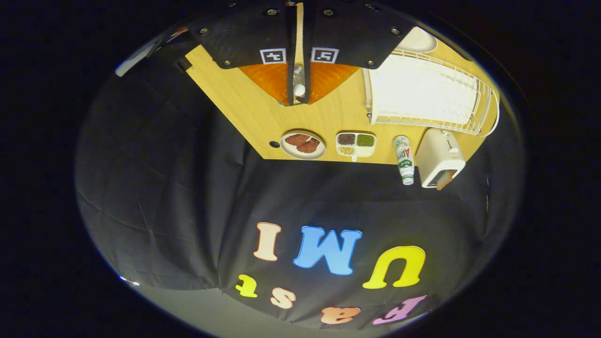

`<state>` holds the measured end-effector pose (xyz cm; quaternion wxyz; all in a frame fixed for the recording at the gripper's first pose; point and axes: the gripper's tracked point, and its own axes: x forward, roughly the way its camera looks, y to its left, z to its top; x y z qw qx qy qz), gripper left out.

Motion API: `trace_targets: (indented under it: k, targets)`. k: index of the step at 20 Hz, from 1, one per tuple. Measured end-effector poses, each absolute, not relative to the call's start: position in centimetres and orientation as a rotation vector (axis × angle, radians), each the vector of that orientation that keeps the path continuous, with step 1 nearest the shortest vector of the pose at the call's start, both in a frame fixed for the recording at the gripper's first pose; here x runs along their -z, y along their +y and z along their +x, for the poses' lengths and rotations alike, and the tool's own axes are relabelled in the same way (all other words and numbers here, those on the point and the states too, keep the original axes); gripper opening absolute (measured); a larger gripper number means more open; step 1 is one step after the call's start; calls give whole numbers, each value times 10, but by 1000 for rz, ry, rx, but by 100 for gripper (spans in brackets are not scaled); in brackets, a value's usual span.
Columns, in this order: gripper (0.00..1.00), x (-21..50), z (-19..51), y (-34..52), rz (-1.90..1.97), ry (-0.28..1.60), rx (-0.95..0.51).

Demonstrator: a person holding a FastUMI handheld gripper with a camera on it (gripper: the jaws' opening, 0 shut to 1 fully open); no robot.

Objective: Take the plate from the dish rack, then take the spoon from the basket and place it into the plate.

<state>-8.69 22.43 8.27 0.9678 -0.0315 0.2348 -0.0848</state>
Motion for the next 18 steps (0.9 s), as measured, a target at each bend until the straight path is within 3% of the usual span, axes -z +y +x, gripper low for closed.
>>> trace_targets:
  k: [8, 18]
  targets:
    - [5, -120, -143, 314, -135, 402, -90]
    - [5, -82, -230, 382, -192, 479, -361]
